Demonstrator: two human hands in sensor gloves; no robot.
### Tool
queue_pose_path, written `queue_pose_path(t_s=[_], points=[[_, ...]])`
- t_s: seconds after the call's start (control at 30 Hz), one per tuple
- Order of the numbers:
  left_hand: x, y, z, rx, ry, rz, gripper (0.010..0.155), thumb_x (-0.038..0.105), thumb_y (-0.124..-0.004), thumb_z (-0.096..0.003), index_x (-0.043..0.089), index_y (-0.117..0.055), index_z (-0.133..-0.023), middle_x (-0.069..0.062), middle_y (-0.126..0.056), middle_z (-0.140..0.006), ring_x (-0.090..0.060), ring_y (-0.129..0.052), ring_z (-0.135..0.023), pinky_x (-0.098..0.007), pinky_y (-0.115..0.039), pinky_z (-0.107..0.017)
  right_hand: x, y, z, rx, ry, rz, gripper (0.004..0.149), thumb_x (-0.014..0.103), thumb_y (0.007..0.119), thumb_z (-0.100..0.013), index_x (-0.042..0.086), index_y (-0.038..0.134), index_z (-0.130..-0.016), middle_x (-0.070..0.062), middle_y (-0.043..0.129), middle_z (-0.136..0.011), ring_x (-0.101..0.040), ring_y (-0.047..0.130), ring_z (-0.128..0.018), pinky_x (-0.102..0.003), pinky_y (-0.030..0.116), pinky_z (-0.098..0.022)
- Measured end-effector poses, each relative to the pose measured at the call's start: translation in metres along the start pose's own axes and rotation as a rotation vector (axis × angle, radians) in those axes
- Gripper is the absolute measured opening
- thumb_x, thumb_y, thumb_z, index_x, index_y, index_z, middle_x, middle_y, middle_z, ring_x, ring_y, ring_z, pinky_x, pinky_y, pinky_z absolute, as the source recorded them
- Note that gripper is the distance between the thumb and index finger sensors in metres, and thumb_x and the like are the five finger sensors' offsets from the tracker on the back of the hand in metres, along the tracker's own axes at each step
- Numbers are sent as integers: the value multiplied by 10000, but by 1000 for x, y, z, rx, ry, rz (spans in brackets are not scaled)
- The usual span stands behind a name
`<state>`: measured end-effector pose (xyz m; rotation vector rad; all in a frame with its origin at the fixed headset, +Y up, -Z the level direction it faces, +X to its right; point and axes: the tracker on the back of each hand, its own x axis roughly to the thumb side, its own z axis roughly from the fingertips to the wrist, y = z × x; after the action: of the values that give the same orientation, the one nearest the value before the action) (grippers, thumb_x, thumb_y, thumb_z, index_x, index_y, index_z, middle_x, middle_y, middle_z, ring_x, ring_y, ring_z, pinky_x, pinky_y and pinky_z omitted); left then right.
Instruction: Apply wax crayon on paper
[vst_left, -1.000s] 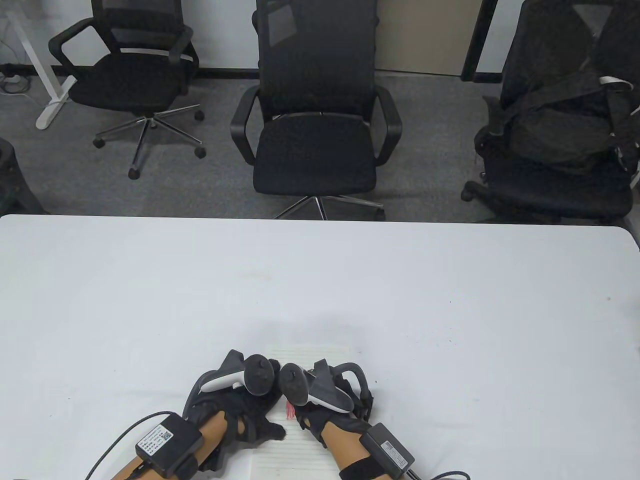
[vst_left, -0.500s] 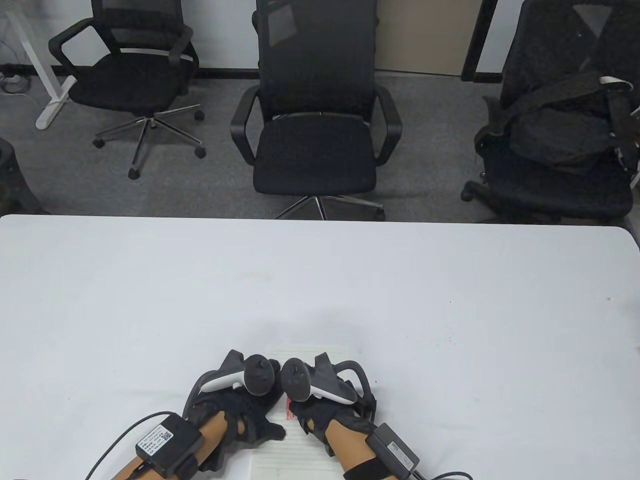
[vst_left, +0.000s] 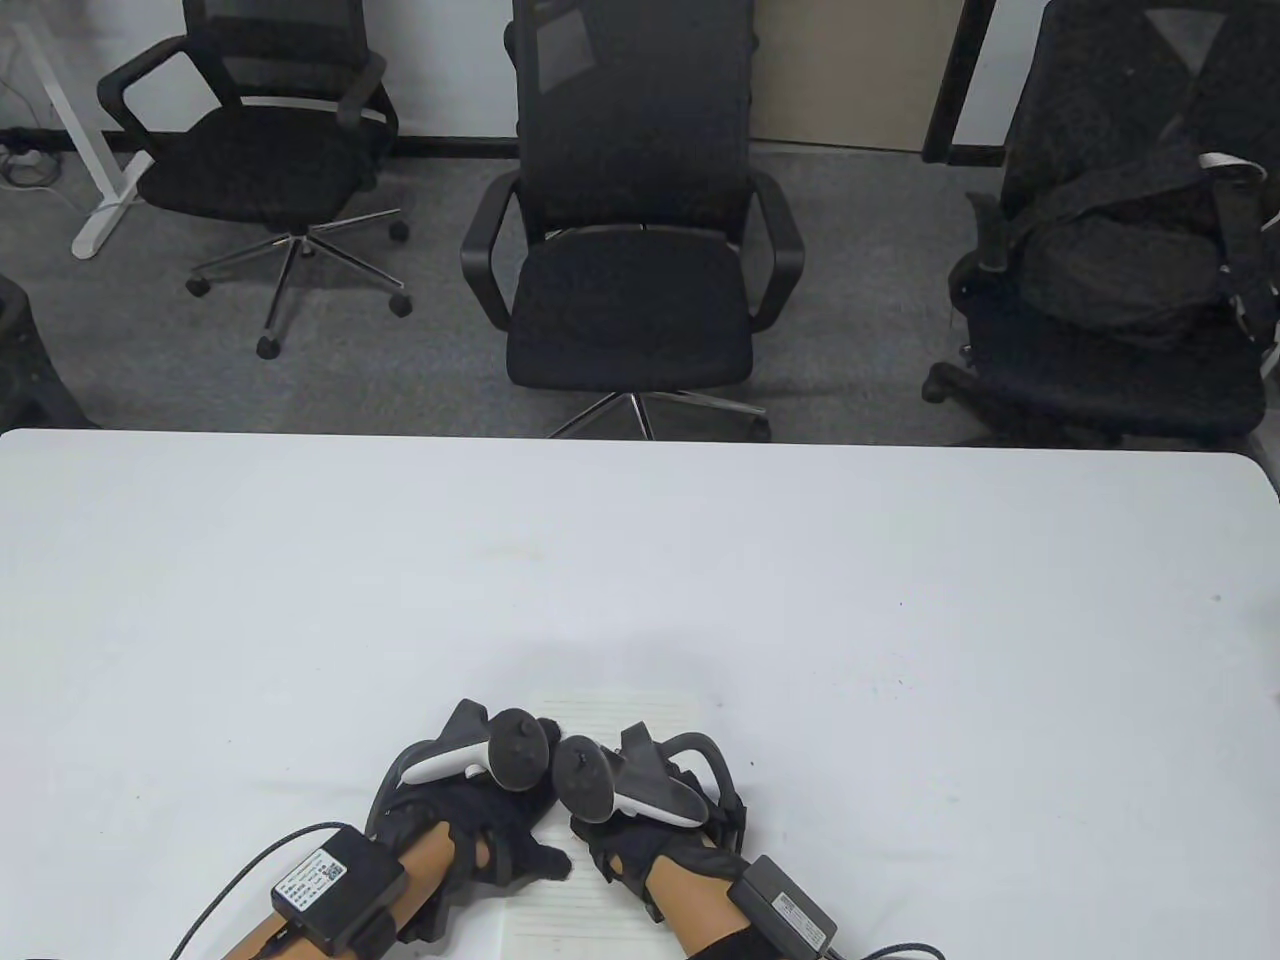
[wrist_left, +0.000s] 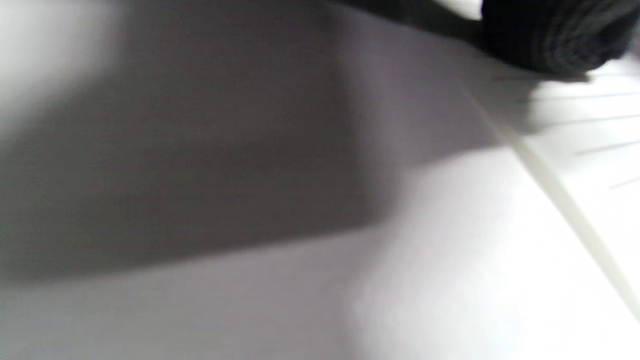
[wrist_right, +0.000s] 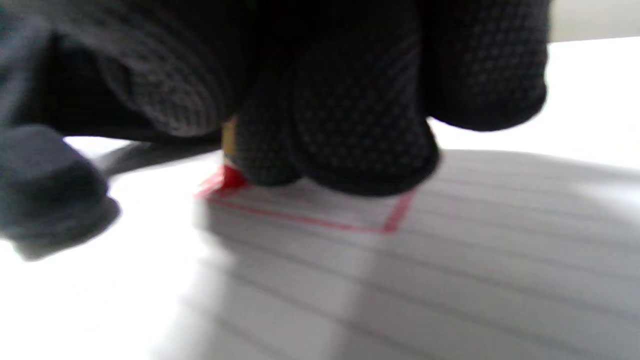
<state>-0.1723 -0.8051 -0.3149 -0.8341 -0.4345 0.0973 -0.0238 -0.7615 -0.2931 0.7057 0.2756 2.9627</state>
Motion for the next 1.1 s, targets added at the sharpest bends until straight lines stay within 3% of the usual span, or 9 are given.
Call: queue_pose_path(t_s=[0.13,0.3,0.43,0.63,0.77,0.97,1.03,1.1], points=[[0,0,0,0,0,1,1031,796,-745,-360,522,4,-1013,199,157,-1041,-158,151,-1035,-603,-11,-720,4,-1,-1,97,-26,4,402,368,865,-380,204,865,-747,-75,1002,-582,-200,1020,-357,-466,872,-394],[0,0,0,0,0,0,1030,796,-745,-361,522,4,-1013,197,156,-1040,-157,151,-1035,-603,-12,-720,6,0,1,-46,-25,75,400,374,864,-373,216,870,-740,-67,1007,-577,-193,1022,-348,-457,878,-380],[0,0,0,1,-1,1,1031,797,-744,-360,523,5,-1013,199,157,-1040,-157,151,-1035,-603,-11,-720,6,-3,-1,123,-2,57,401,369,863,-382,208,864,-748,-73,1000,-587,-203,1018,-372,-471,864,-406],[0,0,0,0,0,1,1031,797,-743,-360,523,6,-1013,200,157,-1040,-156,152,-1035,-603,-11,-720,0,-1,1,-67,28,83,401,376,861,-376,217,867,-744,-64,1004,-584,-197,1022,-359,-457,875,-386],[0,0,0,0,-1,1,1030,796,-744,-361,523,4,-1013,199,157,-1040,-158,151,-1034,-603,-11,-719,1,-4,-3,96,4,54,402,375,863,-380,206,867,-745,-69,1004,-577,-198,1021,-357,-463,872,-387],[0,0,0,-1,-1,1,1030,796,-744,-361,522,5,-1013,197,158,-1039,-159,152,-1034,-603,-10,-719,-7,-1,-6,-138,96,95,401,380,861,-375,217,870,-740,-60,1008,-576,-190,1025,-351,-450,882,-376],[0,0,0,0,0,0,1028,798,-741,-361,524,6,-1012,200,157,-1039,-156,152,-1034,-602,-11,-720,-8,-1,-5,-125,97,61,402,375,863,-375,206,872,-739,-69,1010,-570,-194,1025,-345,-453,883,-370],[0,0,0,0,0,0,1029,798,-742,-361,523,5,-1013,199,158,-1040,-158,151,-1035,-603,-12,-720,-8,-4,-6,-40,65,59,401,372,863,-373,201,873,-736,-74,1009,-565,-197,1024,-343,-460,879,-373]])
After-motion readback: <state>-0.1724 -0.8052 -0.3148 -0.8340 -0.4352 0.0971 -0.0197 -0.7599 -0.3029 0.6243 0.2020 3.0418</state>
